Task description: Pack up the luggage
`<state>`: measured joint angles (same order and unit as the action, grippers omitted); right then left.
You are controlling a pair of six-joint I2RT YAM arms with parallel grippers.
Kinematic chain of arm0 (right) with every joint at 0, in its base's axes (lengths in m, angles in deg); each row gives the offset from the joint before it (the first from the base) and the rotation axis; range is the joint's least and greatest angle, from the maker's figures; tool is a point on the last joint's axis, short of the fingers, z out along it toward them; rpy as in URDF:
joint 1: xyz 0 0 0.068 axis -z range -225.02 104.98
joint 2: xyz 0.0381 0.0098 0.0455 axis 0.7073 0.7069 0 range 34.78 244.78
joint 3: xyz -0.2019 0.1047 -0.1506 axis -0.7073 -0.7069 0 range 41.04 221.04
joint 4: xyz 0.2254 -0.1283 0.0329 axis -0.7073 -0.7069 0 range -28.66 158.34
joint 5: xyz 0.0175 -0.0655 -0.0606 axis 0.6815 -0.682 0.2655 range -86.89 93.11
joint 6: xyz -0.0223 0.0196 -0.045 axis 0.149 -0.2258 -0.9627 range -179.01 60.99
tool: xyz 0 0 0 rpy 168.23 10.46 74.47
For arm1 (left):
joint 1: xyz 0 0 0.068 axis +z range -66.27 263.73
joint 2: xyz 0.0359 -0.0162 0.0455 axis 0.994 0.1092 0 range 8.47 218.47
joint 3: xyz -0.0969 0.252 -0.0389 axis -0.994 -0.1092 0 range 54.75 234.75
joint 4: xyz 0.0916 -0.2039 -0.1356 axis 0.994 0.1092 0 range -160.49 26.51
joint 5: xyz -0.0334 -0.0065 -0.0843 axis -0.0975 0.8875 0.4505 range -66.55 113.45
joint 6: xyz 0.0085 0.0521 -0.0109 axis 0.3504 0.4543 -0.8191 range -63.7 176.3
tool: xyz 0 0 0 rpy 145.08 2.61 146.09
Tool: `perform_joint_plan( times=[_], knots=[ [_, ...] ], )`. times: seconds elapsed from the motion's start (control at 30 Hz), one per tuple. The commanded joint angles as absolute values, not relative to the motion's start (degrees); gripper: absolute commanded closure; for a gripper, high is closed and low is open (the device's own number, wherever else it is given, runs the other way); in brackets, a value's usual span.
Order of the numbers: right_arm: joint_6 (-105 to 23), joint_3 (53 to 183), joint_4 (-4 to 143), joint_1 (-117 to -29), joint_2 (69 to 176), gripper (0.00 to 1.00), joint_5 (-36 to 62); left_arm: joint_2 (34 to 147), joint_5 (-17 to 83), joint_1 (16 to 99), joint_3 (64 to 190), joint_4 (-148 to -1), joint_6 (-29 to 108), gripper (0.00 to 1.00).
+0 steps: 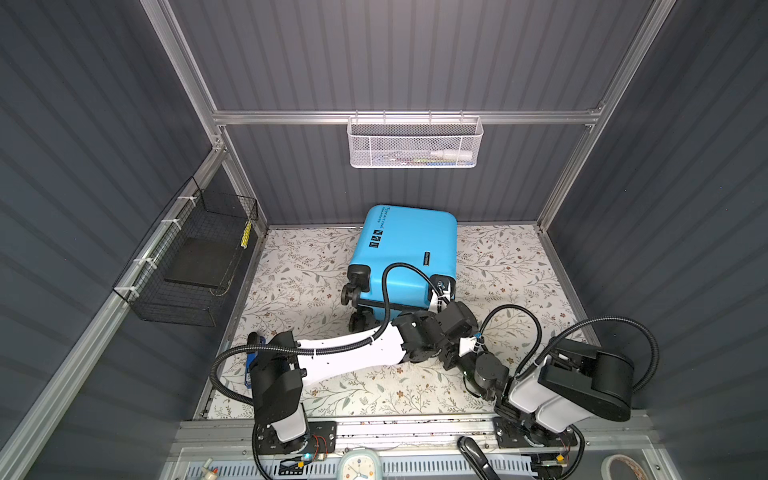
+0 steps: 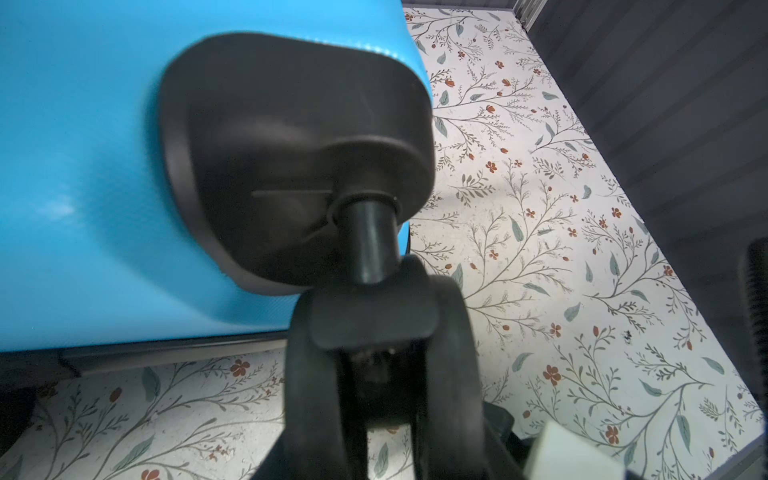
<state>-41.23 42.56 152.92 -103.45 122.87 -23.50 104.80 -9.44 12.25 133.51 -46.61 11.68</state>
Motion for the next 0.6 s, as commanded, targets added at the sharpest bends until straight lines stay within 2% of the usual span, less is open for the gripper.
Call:
perform_joint_plan(
  times=[0.0,0.57],
  knots=[
    [-40.3,41.31,153.13,-103.55,121.31,0.48,-19.68,97.97,-10.74,10.7,136.85,-57.14,14.16,1.0],
    [-38.3,41.86,153.13,-96.43,119.78,0.51,-12.04,96.16,-10.59,10.69,134.55,-58.12,14.85,1.0]
  ],
)
